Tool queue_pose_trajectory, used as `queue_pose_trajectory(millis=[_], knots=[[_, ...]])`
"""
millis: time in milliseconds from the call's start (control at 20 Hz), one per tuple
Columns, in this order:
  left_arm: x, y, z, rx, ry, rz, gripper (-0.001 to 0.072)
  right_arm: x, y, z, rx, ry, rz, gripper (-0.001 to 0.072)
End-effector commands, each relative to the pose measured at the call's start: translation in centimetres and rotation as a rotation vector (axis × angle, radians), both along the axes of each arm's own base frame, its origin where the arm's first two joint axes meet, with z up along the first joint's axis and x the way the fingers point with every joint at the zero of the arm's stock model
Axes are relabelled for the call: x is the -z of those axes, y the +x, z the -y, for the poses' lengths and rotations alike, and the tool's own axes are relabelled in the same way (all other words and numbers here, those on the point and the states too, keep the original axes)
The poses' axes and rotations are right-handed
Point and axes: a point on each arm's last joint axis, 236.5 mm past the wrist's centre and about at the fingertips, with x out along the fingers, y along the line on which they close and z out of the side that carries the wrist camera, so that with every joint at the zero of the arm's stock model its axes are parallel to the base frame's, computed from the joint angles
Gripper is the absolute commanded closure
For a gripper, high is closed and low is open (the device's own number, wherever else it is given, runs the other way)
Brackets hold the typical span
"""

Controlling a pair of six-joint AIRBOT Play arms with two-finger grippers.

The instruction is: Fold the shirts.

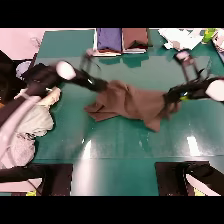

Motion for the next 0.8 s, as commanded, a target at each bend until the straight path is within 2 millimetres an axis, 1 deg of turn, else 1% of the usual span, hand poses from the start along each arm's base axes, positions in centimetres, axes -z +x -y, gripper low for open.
queue_pose_trajectory(millis=[0,50,100,150,200,250,300,350,450,500,550,600,650,700,750], knots=[[-15.4,-0.1,-9.5,-0.139,0.068,0.376,0.0680,-9.8,1.1,2.9,0.030,-0.081,0.226,0.0698],[-19.5,-1.6,-11.5,-0.175,0.075,0.475,0.0680,-12.9,0.8,3.2,0.034,-0.065,0.302,0.0697],[-23.5,-3.6,-13.2,-0.203,0.071,0.575,0.0680,-15.4,0.4,3.5,0.041,-0.050,0.365,0.0697],[-26.9,-5.9,-14.5,-0.225,0.065,0.662,0.0680,-17.7,-0.3,3.7,0.047,-0.031,0.419,0.0698],[-29.3,-8.1,-15.3,-0.237,0.045,0.723,0.0680,-19.4,-1.0,4.0,0.051,-0.016,0.460,0.0697],[-31.3,-10.3,-16.0,-0.245,0.022,0.776,0.0680,-21.1,-1.8,4.2,0.055,0.000,0.503,0.0698],[-32.6,-12.0,-16.6,-0.250,0.006,0.812,0.0680,-22.5,-2.5,4.5,0.058,0.013,0.539,0.0698],[-33.5,-13.6,-17.0,-0.253,-0.004,0.837,0.0680,-23.5,-3.1,4.7,0.061,0.022,0.565,0.0698],[-34.2,-15.3,-17.6,-0.253,-0.007,0.859,0.0680,-24.9,-4.1,5.0,0.064,0.036,0.603,0.0698],[-34.1,-15.6,-17.7,-0.244,0.008,0.865,0.0680,-25.0,-4.4,5.1,0.065,0.039,0.607,0.0698],[-33.8,-15.7,-17.7,-0.239,0.015,0.850,0.0680,-24.5,-4.6,5.1,0.062,0.040,0.598,0.0698],[-32.6,-15.3,-17.4,-0.229,0.027,0.812,0.0680,-23.3,-4.5,4.8,0.054,0.041,0.571,0.0698],[-30.3,-14.5,-16.8,-0.207,0.046,0.740,0.0680,-21.2,-4.2,3.9,0.034,0.056,0.516,0.0698],[-27.2,-13.4,-16.3,-0.188,0.082,0.651,0.0681,-18.4,-3.8,2.9,0.014,0.065,0.445,0.0698],[-23.2,-12.3,-15.9,-0.168,0.125,0.542,0.0680,-15.3,-3.3,1.9,-0.006,0.073,0.368,0.0699]])
